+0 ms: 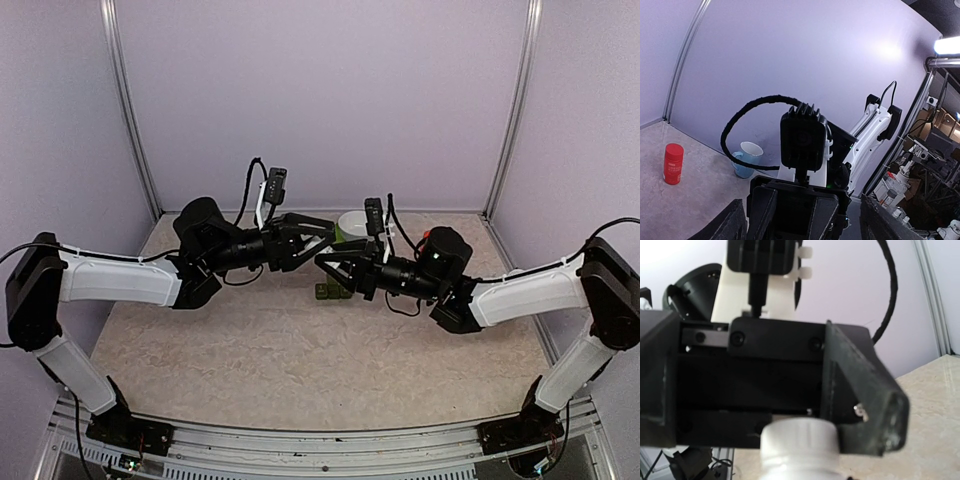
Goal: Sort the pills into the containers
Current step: Unscrew the lid of the pill bottle from the pill bottle.
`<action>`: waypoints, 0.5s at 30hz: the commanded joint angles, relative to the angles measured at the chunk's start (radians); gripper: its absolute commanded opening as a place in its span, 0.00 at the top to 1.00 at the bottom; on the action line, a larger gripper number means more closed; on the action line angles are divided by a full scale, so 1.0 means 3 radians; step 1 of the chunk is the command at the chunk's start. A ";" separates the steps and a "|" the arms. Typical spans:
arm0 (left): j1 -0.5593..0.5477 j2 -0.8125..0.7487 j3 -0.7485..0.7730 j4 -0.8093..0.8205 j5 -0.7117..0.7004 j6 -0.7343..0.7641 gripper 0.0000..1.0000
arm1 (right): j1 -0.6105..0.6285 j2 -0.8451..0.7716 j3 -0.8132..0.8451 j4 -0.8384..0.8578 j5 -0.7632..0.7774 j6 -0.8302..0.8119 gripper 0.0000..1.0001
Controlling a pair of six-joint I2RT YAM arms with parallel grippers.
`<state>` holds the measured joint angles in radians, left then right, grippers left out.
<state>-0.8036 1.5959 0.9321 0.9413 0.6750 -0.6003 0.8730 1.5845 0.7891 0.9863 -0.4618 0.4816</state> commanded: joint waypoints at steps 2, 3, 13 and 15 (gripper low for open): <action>-0.0001 -0.0051 -0.0022 0.0028 0.0028 0.0068 0.25 | 0.0021 -0.0089 -0.0134 0.0112 0.0337 0.0059 0.85; 0.0004 -0.0055 -0.0024 0.0015 0.0026 0.0076 0.25 | 0.0018 -0.0112 -0.0150 0.0125 0.0370 0.0057 0.86; 0.0003 -0.0084 -0.0032 -0.0142 -0.0008 0.0165 0.25 | -0.0017 -0.0286 -0.0224 0.0100 0.0514 -0.0016 0.85; 0.0004 -0.0083 -0.0034 -0.0150 -0.0001 0.0171 0.26 | -0.0030 -0.0308 -0.0221 0.0077 0.0518 -0.0028 0.85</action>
<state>-0.8036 1.5955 0.9298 0.9035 0.6643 -0.5705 0.8795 1.5303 0.7338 1.0069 -0.3534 0.4873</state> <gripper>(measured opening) 0.747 0.319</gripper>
